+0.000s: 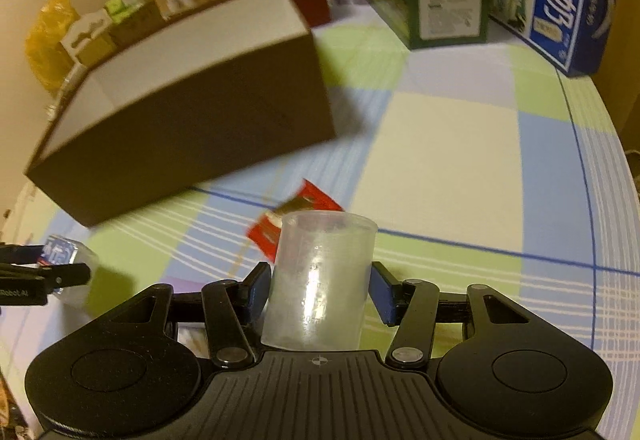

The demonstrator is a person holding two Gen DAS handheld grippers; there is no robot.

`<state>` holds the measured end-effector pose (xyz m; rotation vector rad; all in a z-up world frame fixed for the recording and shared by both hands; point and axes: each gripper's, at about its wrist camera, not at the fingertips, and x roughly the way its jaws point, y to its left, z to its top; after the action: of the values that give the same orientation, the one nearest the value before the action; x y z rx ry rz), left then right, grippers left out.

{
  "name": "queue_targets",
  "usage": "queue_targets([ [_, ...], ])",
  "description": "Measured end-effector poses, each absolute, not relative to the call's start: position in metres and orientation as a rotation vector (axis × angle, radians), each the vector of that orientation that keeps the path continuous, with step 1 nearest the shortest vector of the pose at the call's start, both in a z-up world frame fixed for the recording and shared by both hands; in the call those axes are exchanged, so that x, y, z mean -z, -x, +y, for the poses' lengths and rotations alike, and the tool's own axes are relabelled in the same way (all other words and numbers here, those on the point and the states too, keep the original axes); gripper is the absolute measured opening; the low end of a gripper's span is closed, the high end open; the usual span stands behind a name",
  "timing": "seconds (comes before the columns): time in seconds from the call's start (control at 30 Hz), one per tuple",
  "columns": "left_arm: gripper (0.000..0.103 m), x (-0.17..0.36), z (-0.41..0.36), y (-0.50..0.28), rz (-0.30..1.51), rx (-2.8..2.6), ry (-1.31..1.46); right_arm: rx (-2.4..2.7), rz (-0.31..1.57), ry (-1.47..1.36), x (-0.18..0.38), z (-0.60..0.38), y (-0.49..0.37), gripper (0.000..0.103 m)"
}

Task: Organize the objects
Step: 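Carry the floss box with the left tool while the right tool carries the cup into the brown box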

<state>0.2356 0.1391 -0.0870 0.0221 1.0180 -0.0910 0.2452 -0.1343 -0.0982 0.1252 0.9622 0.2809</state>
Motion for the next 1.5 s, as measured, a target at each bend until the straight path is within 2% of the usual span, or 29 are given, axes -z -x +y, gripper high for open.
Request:
queue_targets([
  [0.43, 0.083, 0.02, 0.133, -0.242, 0.88, 0.14, -0.021, -0.461, 0.847, -0.115, 0.048, -0.094, -0.26, 0.05],
  [0.77, 0.083, -0.009, 0.139, -0.277, 0.8, 0.13, -0.048, -0.525, 0.768, -0.098, 0.02, -0.066, -0.298, 0.05],
  [1.07, 0.083, -0.014, 0.151, -0.326, 0.78, 0.096, -0.054, -0.527, 0.732, -0.048, 0.008, -0.044, -0.343, 0.05],
  [1.5, 0.083, 0.009, 0.163, -0.382, 0.829, 0.058, -0.059, -0.494, 0.727, 0.026, 0.018, -0.028, -0.403, 0.05],
])
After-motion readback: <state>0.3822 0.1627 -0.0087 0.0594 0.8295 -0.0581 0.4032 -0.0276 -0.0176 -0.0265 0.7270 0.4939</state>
